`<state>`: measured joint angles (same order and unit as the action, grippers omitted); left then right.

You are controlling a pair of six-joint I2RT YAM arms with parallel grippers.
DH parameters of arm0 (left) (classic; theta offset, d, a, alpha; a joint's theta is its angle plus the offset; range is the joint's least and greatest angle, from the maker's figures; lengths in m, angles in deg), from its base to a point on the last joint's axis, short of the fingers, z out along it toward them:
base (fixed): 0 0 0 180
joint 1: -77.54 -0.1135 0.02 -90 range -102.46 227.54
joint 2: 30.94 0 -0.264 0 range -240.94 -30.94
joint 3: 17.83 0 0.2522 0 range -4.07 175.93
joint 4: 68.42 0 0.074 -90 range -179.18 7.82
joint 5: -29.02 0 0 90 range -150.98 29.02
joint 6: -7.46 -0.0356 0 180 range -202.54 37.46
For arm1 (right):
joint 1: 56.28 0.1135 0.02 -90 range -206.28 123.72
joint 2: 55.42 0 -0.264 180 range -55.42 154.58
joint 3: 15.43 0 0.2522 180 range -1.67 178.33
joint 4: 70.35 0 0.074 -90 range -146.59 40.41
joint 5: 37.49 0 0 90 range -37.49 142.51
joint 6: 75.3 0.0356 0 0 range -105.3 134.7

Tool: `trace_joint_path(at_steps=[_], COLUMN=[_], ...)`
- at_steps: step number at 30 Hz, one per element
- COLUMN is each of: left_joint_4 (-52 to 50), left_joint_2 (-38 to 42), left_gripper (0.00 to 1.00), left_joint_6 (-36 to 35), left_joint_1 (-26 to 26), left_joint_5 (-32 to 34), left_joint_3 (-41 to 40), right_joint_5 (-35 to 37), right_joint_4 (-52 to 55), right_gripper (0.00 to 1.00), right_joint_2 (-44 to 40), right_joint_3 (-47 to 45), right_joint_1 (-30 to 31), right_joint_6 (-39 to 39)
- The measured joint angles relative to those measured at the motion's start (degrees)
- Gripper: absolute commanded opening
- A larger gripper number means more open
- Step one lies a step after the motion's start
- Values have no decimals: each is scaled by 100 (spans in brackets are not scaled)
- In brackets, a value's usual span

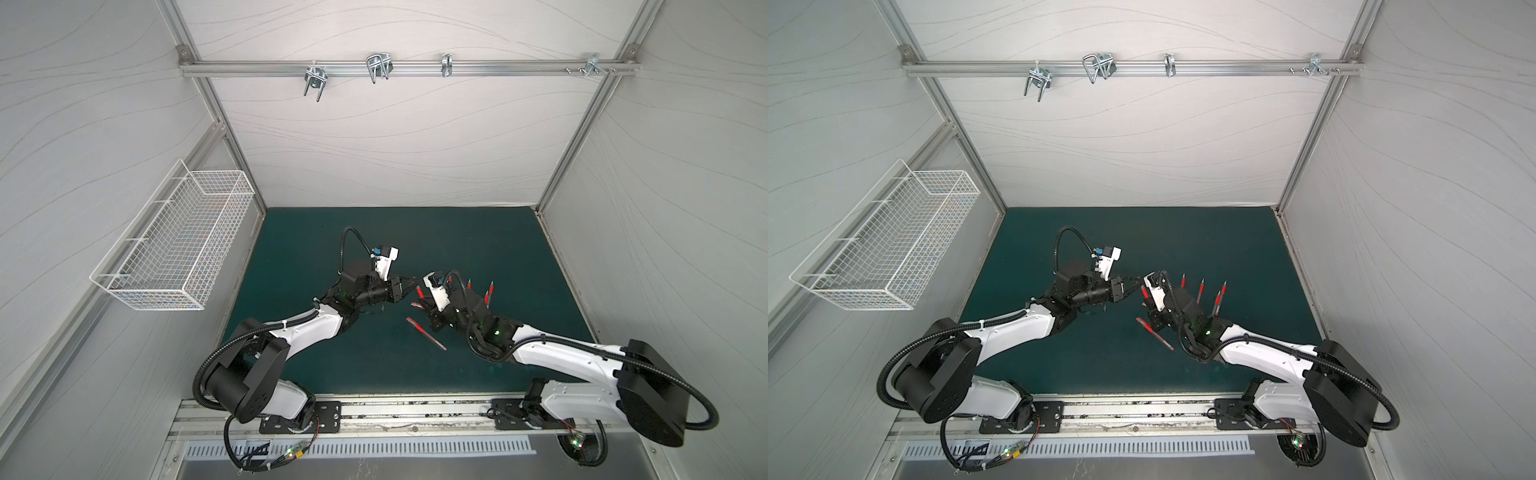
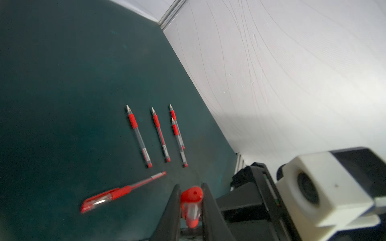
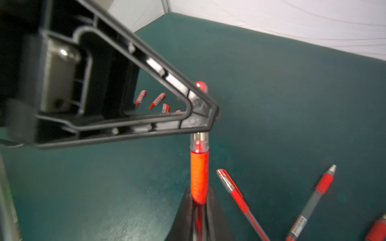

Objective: Remove pen caps from pens
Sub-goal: Rotate the pen, then open the pen cap on the pen.

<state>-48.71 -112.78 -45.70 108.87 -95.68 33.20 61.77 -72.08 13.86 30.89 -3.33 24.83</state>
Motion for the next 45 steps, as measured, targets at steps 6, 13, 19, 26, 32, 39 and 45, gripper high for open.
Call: trace_joint_path(at_steps=[6, 13, 19, 26, 32, 39, 45], left_joint_4=[170, 732, 970, 1143, 1272, 1412, 1491], left_joint_2=[-7, -210, -243, -271, -365, -463, -542], left_gripper=[35, 36, 35, 28, 28, 28, 28], left_joint_6=[142, 428, 501, 535, 538, 540, 538], left_joint_1=[-107, -365, -391, -391, -391, -391, -389], left_joint_5=[-101, -337, -476, -579, -695, -791, -876], left_joint_3=[-48, -225, -258, -264, -264, -264, -264], right_joint_5=[-1202, -2839, -3641, -4094, -4288, -4424, -4430], right_joint_4=[-254, -772, -953, -1167, -1427, -1565, -1639], right_gripper=[0, 0, 0, 0, 0, 0, 0], right_joint_2=[-81, 210, 605, 688, 807, 896, 901], right_joint_3=[-175, -273, -260, -251, -249, -249, -249], right_joint_1=[-756, -1316, -1373, -1412, -1556, -1585, -1585], right_joint_6=[260, 654, 863, 1014, 1279, 1453, 1545])
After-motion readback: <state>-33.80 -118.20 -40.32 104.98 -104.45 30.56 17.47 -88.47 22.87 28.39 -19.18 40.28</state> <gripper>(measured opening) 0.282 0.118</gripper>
